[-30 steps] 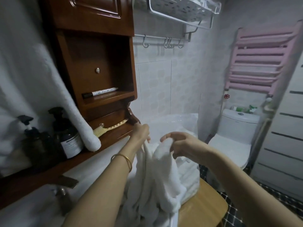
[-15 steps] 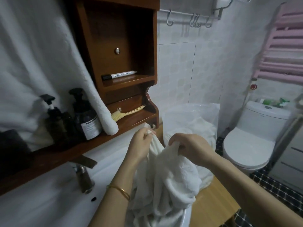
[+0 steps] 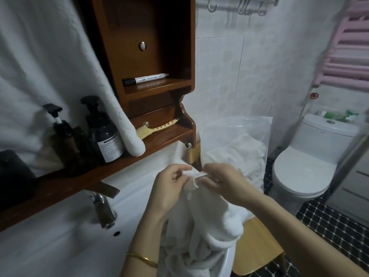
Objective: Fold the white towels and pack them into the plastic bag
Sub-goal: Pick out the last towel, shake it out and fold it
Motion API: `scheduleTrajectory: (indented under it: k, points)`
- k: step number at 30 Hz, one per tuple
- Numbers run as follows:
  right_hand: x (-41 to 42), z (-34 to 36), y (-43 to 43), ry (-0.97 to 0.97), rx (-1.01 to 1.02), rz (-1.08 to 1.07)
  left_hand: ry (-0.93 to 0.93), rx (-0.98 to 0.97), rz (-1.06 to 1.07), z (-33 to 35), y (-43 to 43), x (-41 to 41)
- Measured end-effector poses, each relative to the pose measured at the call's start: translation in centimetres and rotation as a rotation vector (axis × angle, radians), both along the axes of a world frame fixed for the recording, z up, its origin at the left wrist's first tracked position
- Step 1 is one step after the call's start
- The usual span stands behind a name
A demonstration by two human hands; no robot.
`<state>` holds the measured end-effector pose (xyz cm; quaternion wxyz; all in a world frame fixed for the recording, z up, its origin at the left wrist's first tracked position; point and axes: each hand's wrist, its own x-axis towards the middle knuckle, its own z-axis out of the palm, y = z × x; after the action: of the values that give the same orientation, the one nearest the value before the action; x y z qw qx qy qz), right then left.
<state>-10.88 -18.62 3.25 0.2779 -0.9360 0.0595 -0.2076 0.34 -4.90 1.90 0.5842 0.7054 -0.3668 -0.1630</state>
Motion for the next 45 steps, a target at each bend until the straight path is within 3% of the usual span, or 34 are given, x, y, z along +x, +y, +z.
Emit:
scheduleTrajectory:
  k: [5, 14, 19, 26, 30, 36, 39, 45]
  points:
    - [0.4, -0.7, 0.5, -0.029, 0.190, -0.126, -0.053, -0.031, 0.015, 0.3, 0.1, -0.6]
    - [0.9, -1.2, 0.9, -0.064, 0.341, -0.186, -0.060, -0.054, -0.011, -0.1, 0.2, -1.2]
    - [0.9, -1.7, 1.3, -0.134, 0.536, -0.288, 0.021, -0.046, -0.011, -0.1, 0.1, -1.4]
    - [1.2, -2.2, 1.4, -0.153, 0.661, -0.384, 0.113, -0.075, -0.068, 0.3, 0.3, -1.8]
    - [1.4, -2.4, 1.5, -0.158, 0.675, -0.356, 0.086, -0.051, -0.040, -0.2, 0.1, -1.8]
    - [0.1, -1.7, -0.2, -0.050, 0.524, -0.070, 0.116, -0.039, 0.105, 0.2, -0.9, -0.6]
    - [-0.7, -1.2, -2.6, 0.042, 0.360, -0.079, 0.051, -0.061, 0.141, 1.7, -1.6, 0.4]
    - [-2.4, -1.5, -5.4, 0.224, 0.279, -0.184, -0.110, -0.190, 0.228, 6.7, -3.7, 1.9]
